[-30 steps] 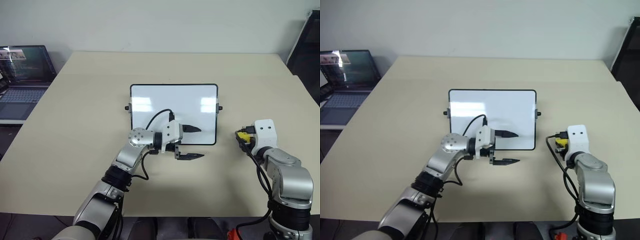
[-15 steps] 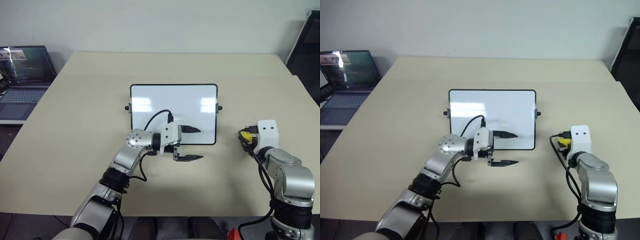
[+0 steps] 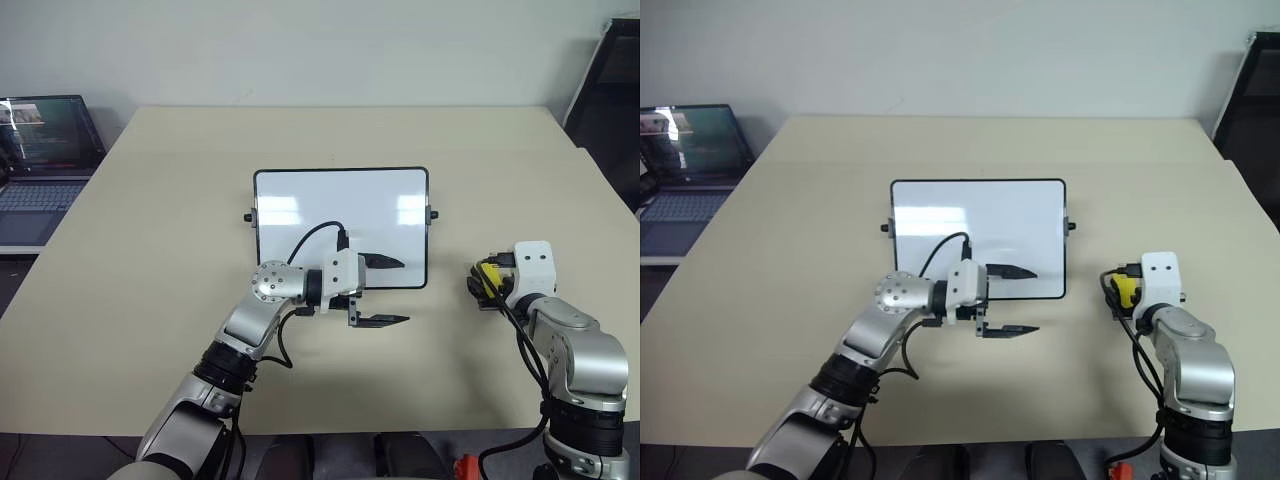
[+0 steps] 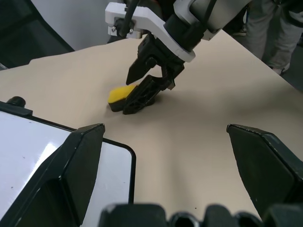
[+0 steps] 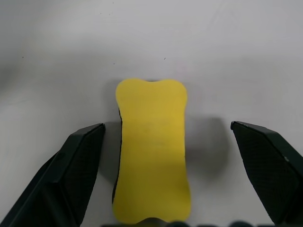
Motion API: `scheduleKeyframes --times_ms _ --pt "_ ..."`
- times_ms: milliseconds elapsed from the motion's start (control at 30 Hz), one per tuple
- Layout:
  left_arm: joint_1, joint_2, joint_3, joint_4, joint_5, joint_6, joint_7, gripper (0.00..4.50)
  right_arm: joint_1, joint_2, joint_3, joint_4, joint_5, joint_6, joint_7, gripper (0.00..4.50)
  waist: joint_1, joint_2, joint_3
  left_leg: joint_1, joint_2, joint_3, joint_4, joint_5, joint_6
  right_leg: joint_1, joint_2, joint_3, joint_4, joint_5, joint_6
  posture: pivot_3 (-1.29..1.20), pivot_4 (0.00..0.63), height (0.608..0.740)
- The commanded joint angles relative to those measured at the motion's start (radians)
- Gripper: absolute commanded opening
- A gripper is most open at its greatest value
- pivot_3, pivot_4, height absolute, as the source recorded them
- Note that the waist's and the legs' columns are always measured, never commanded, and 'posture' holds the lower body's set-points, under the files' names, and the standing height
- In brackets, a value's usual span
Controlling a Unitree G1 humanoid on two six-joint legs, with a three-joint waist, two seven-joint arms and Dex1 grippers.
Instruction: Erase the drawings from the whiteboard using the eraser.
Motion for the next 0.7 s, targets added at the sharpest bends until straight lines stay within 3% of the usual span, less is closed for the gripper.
scheduleKeyframes --times_ms 33,233,400,500,700 --pt "0.014 0.009 0.016 -0.056 -0.012 0.022 0.020 4.50 -0.002 -0.004 -0.017 -0.038 0.016 0.009 -0.017 4.47 0.000 0.000 0.000 0.000 0.000 0.000 0.000 0.000 0.000 0.000 0.000 0.000 0.000 0.000 0.000 0.00 0.150 0.740" --pt "0.105 0.027 0.087 -0.223 -0.007 0.202 0.193 4.50 0.009 0.007 -0.047 -0.170 0.047 0.059 -0.031 4.47 0.000 0.000 0.000 0.000 0.000 0.000 0.000 0.000 0.000 -0.001 0.000 0.001 0.000 0.000 0.000 0.00 0.150 0.740" --pt "0.304 0.030 0.168 -0.476 0.012 0.438 0.417 4.50 0.204 -0.008 -0.040 -0.369 0.021 -0.042 -0.045 4.47 0.001 0.001 -0.001 -0.001 0.001 -0.002 -0.001 0.000 0.000 0.000 0.000 0.000 -0.001 0.000 0.000 0.00 0.150 0.740" --pt "0.425 0.005 0.192 -0.547 0.070 0.465 0.560 4.50 0.381 0.000 -0.043 -0.402 -0.006 -0.233 -0.046 4.47 0.007 0.001 -0.001 -0.001 0.000 -0.002 0.000 0.000 0.000 0.000 -0.001 0.000 -0.002 0.000 0.000 0.00 0.150 0.740" --pt "0.667 -0.102 0.282 -0.606 0.149 0.417 0.830 4.50 0.692 0.126 -0.043 -0.349 -0.005 -0.706 -0.055 4.47 0.013 0.001 -0.002 0.008 0.001 -0.001 -0.003 -0.002 0.004 0.007 -0.001 0.001 -0.002 0.000 0.000 0.00 0.150 0.740"
